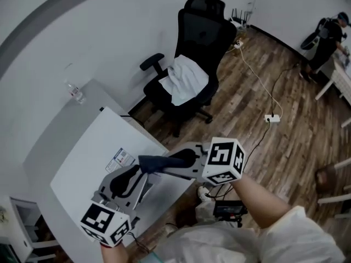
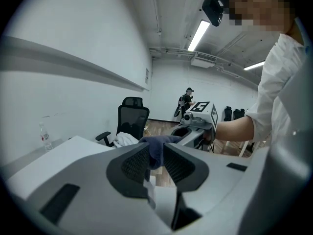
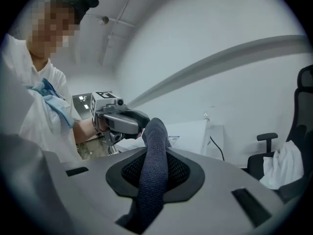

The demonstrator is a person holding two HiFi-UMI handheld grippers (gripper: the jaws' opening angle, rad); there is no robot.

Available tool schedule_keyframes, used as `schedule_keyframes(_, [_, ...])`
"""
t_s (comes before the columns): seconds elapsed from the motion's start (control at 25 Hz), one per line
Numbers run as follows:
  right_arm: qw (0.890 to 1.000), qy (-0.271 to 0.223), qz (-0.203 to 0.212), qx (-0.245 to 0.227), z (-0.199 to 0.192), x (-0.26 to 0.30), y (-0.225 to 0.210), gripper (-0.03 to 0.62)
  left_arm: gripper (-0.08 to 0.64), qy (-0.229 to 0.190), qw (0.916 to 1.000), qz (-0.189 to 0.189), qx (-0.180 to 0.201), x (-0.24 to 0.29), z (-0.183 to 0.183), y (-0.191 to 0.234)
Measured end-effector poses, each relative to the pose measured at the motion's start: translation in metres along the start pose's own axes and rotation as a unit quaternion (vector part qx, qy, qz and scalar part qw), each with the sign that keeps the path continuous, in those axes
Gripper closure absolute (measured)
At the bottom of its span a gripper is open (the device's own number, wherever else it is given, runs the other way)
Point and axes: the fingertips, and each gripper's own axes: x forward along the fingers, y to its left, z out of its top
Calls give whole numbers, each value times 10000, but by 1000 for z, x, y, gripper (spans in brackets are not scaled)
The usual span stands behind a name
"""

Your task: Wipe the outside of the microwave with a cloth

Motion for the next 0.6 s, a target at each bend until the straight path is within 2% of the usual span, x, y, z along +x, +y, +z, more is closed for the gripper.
schedule_keyframes(0.12, [9982,-580,-9,-175,11,-23,-30,518,471,-6,9998,202,-56,29,14,4])
schedule_keyframes(0.24, [9935,-1104,-230,-160,24,-40,-64,518,471,38,9989,432,-161,51,20,7])
schedule_keyframes(0.44, [9884,-1068,-278,1045,11,-34,-103,518,471,310,9972,670,-84,73,24,6])
schedule_keyframes(0.6, [9759,-1031,-327,1894,-3,-9,-119,518,471,674,9959,577,185,81,25,11])
